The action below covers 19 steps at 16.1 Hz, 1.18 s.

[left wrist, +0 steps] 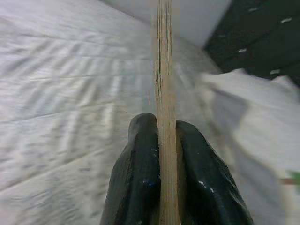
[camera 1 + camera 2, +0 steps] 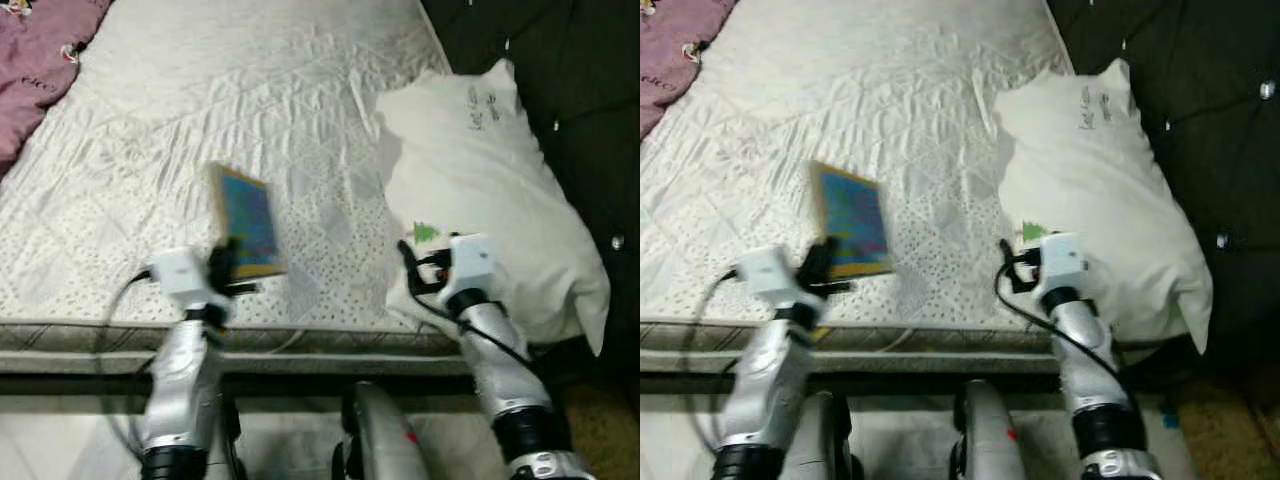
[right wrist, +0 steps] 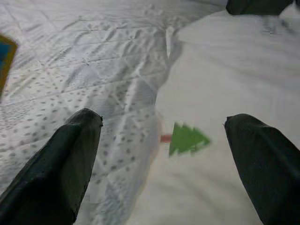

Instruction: Clean up the room

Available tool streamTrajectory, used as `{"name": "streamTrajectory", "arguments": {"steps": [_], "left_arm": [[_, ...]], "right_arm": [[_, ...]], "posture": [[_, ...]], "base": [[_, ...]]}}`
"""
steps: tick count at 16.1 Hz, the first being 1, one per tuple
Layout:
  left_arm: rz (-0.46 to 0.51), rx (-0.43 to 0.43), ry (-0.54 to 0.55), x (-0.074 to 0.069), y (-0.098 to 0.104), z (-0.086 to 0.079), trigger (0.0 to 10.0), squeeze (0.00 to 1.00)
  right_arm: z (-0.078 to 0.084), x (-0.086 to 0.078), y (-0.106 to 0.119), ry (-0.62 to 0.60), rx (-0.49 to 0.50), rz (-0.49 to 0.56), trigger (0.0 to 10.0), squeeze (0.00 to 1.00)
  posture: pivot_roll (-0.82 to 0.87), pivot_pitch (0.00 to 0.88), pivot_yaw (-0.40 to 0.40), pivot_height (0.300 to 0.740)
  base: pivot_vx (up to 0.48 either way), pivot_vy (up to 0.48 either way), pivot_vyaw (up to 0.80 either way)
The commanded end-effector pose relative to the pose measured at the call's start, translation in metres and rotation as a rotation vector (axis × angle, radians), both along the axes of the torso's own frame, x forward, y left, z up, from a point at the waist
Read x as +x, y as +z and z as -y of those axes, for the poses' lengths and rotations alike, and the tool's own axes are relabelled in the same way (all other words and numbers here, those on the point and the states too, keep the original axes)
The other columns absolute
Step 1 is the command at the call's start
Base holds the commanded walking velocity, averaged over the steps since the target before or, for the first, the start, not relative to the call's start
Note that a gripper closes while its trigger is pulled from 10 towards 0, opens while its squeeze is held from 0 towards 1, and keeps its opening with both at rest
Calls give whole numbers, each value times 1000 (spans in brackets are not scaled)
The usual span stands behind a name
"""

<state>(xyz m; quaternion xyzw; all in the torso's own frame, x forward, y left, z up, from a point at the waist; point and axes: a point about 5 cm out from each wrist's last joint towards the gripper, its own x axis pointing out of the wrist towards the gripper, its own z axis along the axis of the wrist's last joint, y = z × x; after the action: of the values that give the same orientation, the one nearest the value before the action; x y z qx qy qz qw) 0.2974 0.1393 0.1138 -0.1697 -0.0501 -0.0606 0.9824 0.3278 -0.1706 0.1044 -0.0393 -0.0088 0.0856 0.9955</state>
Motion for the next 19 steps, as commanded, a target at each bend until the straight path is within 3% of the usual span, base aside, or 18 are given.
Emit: {"name": "streamTrajectory", "arguments": {"steps": [1, 9, 12, 17, 19], "left_arm": [[18, 4, 30, -1, 2, -10, 10000, 0], [-42, -63, -29, 2, -5, 2, 10000, 0], [-59, -117, -107, 6, -6, 15, 10000, 0], [-178, -369, -300, 9, -9, 46, 10000, 0], [-196, -393, -323, 9, -10, 50, 10000, 0]], "right_arm": [[-6, -1, -2, 15, 4, -1, 10000, 0], [-6, -1, -2, 25, 10, 0, 10000, 0], [-4, -1, -2, 22, 3, 0, 10000, 0], [-3, -2, -3, 22, -4, -9, 10000, 0], [-2, -2, -3, 22, -6, -10, 10000, 0]], "posture": [[-81, 170, -81, 605], [-84, 161, -81, 588], [-90, 163, -86, 588], [-105, 176, -94, 588], [-105, 176, -94, 588]], "base": [[334, 0, 0], [0, 0, 0], [0, 0, 0], [0, 0, 0], [0, 0, 0]]}}
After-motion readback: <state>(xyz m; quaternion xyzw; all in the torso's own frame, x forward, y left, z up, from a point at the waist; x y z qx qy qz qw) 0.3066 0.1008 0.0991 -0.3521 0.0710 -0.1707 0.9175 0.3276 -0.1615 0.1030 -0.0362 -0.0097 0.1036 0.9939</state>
